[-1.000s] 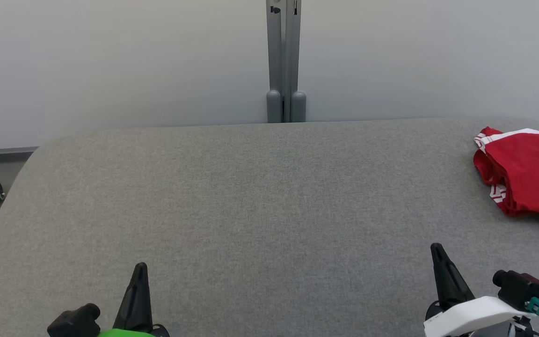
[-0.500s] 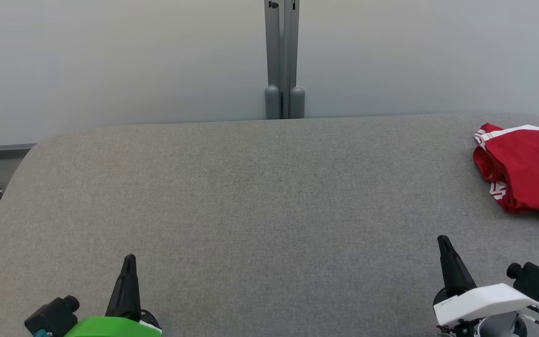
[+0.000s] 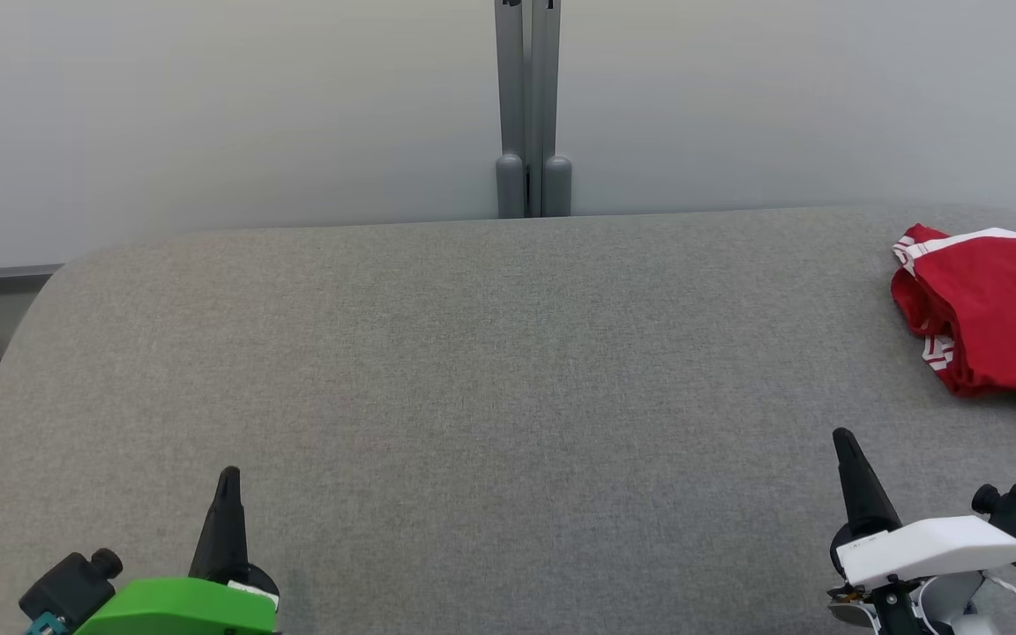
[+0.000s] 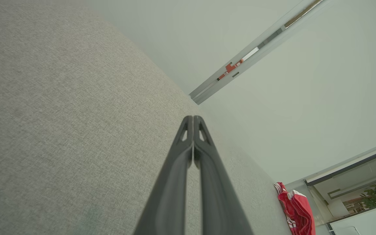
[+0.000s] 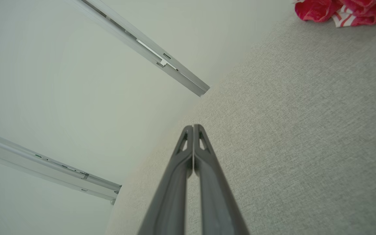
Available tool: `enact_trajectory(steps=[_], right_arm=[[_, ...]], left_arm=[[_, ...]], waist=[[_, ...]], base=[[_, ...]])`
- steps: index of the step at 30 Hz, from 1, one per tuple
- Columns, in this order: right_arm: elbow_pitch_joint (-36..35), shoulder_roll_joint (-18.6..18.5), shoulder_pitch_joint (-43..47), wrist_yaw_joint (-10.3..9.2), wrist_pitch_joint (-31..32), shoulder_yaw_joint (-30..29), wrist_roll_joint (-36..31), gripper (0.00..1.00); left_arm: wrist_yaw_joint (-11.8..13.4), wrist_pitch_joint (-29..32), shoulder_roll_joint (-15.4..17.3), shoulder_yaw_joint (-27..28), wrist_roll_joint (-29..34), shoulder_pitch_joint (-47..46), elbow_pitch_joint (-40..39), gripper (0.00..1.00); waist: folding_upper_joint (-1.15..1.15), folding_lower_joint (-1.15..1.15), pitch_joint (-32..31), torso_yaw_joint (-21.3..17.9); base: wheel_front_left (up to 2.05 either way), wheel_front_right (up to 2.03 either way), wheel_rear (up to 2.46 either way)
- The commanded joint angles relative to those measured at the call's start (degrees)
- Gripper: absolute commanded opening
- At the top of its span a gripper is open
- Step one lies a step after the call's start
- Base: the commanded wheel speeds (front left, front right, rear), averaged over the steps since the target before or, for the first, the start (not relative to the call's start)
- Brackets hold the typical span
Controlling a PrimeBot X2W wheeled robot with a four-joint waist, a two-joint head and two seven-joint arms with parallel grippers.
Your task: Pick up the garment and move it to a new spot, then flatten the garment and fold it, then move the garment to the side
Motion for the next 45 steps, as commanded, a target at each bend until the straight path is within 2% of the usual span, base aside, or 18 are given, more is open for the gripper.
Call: enact_trajectory(steps=[1, 24, 45], right_arm=[[-0.38, -0.23, -1.53, -0.03, 0.41, -0.41, 1.95, 0.0], [0.53, -0.08, -3.81, -0.04, 4.06, -2.4, 16.17, 0.0], [1.22, 0.15, -5.36, -0.04, 6.95, -3.99, 26.6, 0.0]], left_arm=[[-0.47, 0.46, 0.54, 0.55, -2.04, -1.95, -0.35, 0.0], [-1.57, 4.07, 0.61, 3.18, -16.41, -4.65, 1.41, 0.0], [-2.43, 6.91, 0.46, 5.35, -26.88, -6.73, 2.76, 0.0]], waist=[[0.0, 0.0, 0.08, -0.03], [0.0, 0.0, 1.23, -0.43], [0.0, 0.0, 2.26, -0.8]], base=[[0.0, 0.0, 0.0], [0.0, 0.0, 0.0], [0.0, 0.0, 0.0]])
